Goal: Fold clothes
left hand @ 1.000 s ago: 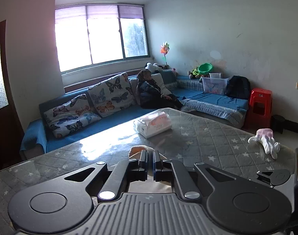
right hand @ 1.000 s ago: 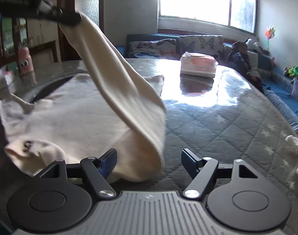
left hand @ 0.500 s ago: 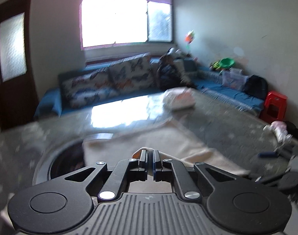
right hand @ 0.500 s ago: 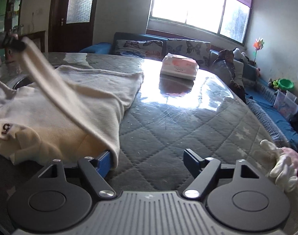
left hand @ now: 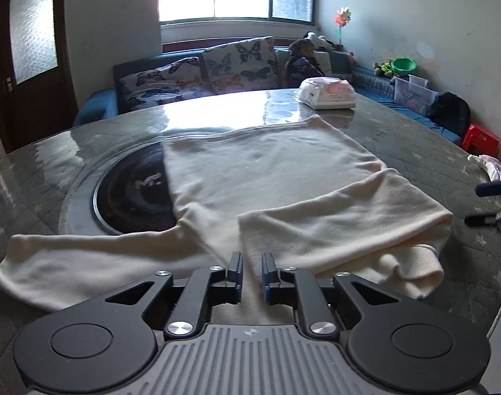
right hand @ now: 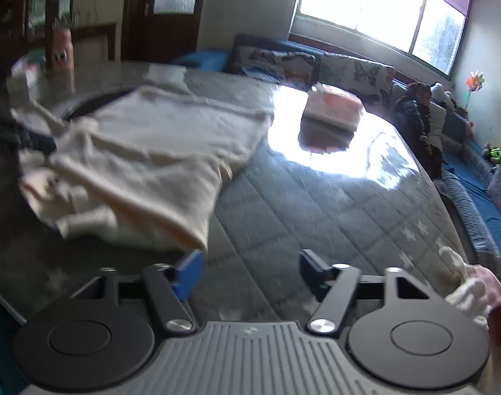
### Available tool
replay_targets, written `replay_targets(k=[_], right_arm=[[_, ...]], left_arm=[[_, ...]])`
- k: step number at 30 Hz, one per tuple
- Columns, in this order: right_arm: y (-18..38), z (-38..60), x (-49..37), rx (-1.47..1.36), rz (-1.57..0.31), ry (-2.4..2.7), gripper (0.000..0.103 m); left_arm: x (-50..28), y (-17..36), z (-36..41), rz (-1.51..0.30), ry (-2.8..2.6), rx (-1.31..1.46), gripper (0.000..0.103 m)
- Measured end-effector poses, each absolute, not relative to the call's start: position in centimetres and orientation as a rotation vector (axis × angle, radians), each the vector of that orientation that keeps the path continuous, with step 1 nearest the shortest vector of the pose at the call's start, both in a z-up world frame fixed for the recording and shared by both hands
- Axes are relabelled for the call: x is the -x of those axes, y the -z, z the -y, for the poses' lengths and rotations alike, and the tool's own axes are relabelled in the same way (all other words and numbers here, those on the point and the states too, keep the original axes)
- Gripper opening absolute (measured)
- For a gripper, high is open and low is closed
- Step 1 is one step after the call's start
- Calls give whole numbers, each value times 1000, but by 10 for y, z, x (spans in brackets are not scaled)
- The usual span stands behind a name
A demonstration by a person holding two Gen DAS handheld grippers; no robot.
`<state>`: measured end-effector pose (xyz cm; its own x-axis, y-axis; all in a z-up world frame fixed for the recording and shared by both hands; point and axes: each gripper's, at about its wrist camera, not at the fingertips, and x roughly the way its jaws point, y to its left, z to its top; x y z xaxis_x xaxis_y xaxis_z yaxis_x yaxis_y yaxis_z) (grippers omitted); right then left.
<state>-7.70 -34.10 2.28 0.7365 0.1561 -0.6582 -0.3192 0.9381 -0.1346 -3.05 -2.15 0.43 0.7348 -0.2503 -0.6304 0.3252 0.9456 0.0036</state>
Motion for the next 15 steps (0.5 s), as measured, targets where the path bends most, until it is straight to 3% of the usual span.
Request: replay_targets(k=[6, 15], right_arm=[[-30, 318, 41, 146, -642, -364, 30], [-9, 293, 0, 157, -665, -404, 26]], left_arm=[[27, -17, 22, -650, 331, -80, 16], [7, 3, 52, -696, 393, -60, 16]])
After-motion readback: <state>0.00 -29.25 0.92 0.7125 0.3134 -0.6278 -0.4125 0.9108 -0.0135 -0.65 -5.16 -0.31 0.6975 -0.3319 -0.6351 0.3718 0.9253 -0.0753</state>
